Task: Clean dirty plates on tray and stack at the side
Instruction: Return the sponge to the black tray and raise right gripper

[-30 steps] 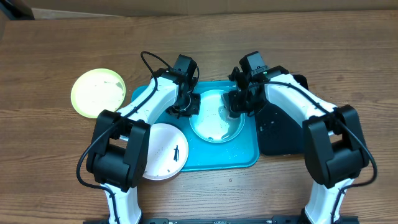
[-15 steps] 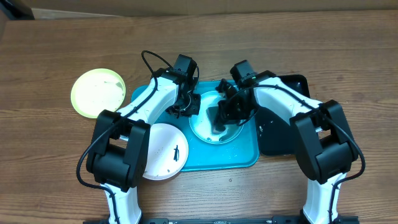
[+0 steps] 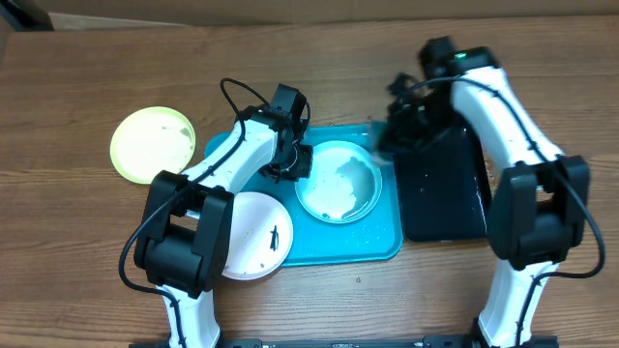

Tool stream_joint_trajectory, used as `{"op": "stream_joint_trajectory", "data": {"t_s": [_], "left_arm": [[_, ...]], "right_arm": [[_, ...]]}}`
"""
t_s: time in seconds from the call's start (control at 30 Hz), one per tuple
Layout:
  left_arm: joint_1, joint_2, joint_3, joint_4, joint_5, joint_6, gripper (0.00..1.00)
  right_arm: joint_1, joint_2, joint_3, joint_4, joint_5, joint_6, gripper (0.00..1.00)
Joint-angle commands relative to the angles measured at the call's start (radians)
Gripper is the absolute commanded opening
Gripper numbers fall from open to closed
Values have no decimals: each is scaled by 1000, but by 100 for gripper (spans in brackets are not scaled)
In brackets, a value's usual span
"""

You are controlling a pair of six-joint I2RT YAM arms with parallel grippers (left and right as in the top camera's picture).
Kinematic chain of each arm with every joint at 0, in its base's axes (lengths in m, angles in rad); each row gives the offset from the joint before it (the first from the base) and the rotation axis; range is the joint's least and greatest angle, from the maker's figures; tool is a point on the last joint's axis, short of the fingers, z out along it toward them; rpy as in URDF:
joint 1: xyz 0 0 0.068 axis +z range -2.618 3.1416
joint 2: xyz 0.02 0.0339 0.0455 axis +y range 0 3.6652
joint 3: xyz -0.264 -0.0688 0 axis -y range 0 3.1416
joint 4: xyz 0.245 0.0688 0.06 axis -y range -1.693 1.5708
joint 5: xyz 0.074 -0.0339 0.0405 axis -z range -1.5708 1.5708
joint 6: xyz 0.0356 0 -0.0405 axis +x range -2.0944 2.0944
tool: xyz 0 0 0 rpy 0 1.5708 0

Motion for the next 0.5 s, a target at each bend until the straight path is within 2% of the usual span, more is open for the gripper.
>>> {"op": "stream_joint_trajectory", "data": {"t_s": [0.0, 0.17, 0.47], "left_arm": [[-2, 19, -3, 6, 4, 7, 4], [-2, 19, -3, 20, 4, -1, 4], [-2, 19, -3, 24, 4, -16, 4]], "right_arm": [[-54, -12, -1, -69, 265, -23, 4], [-78, -12, -43, -79, 421, -19, 4], [-77, -12, -194, 82, 573, 36, 4]]}}
